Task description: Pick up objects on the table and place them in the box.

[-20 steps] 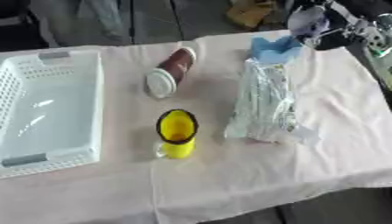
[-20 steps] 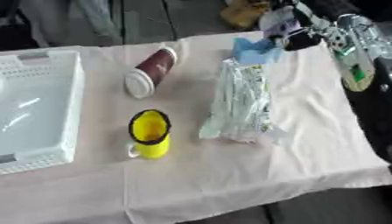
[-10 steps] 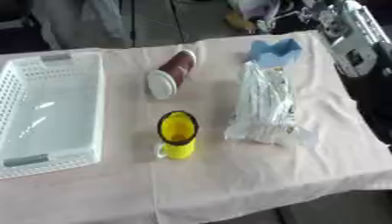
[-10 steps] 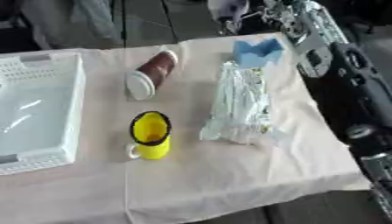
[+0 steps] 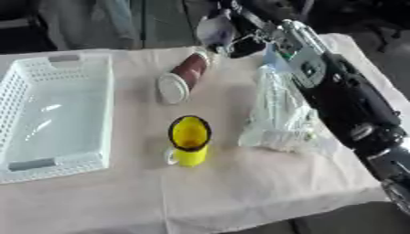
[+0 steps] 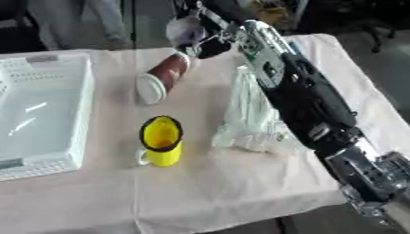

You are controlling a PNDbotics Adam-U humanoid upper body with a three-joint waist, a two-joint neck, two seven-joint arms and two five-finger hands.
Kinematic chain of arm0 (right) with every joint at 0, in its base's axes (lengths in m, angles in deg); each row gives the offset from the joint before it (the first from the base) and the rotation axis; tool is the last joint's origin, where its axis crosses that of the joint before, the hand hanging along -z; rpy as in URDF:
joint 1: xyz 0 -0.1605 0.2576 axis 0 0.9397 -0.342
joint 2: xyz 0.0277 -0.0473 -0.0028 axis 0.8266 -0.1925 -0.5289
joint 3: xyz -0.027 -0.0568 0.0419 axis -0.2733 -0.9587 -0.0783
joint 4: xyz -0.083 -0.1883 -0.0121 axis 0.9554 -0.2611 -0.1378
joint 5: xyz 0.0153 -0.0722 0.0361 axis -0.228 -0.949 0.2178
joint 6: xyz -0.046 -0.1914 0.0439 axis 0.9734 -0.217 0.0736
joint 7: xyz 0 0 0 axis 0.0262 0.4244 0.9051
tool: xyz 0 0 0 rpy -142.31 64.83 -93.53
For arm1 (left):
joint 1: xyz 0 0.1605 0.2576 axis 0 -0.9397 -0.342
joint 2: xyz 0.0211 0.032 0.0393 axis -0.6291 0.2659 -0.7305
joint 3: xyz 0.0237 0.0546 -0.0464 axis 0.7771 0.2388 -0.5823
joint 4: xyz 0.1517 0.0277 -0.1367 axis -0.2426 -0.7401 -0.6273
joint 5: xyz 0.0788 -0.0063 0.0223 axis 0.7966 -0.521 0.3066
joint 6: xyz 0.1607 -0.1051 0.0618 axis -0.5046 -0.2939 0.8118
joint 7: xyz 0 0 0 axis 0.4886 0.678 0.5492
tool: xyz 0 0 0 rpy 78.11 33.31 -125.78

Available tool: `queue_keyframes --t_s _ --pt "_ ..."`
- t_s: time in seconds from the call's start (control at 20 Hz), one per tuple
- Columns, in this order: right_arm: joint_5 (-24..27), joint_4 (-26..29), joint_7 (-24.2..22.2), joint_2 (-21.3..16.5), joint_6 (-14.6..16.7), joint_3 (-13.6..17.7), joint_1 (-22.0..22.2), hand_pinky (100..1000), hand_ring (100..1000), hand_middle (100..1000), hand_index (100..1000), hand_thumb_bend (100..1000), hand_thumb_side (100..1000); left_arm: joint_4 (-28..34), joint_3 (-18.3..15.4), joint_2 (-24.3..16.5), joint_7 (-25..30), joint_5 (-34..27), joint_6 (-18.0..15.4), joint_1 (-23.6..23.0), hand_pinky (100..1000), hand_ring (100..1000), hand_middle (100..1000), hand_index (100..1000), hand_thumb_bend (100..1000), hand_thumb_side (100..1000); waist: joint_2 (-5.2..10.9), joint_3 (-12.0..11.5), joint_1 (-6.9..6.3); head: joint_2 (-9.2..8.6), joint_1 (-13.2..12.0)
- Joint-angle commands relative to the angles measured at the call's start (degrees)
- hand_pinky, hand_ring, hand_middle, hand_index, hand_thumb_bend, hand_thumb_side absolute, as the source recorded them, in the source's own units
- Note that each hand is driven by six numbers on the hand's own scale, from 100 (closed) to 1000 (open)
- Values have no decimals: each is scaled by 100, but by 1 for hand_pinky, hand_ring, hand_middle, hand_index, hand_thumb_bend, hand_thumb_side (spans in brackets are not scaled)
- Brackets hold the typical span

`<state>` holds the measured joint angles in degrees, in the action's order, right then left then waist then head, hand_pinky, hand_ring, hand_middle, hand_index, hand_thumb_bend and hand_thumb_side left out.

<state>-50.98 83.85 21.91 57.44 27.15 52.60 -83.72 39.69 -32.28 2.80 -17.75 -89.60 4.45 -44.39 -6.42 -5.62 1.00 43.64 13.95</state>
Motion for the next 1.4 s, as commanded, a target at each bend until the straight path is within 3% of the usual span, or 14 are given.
queue_keyframes --t_s 0.05,0.45,0.85,1.05,1.4 --pt "-39 -112 55 87 85 -12 -198 100 220 240 342 100 100 55 20 -142 8 -25 23 89 338 774 764 786 255 932 48 -31 -5 -61 53" --pt "-348 -419 482 526 40 3 -353 100 219 238 338 100 100 47 65 -139 -19 -67 56 136 338 776 763 789 257 931 50 -143 -6 -78 129" --pt "-171 -604 1045 1088 -412 -34 -475 100 202 218 343 100 100 57 119 -127 -76 -138 79 191 340 773 763 789 262 930 61 -345 6 -111 239" --pt "193 -682 1015 1267 -505 -92 -510 100 198 216 351 100 100 82 140 -127 -75 -174 69 221 345 772 763 788 266 927 69 -428 27 -120 266" --pt "829 -769 456 1571 -421 -152 -549 100 194 214 359 100 100 156 187 -97 -11 -337 -48 320 352 768 759 788 274 919 81 -770 57 -174 355"
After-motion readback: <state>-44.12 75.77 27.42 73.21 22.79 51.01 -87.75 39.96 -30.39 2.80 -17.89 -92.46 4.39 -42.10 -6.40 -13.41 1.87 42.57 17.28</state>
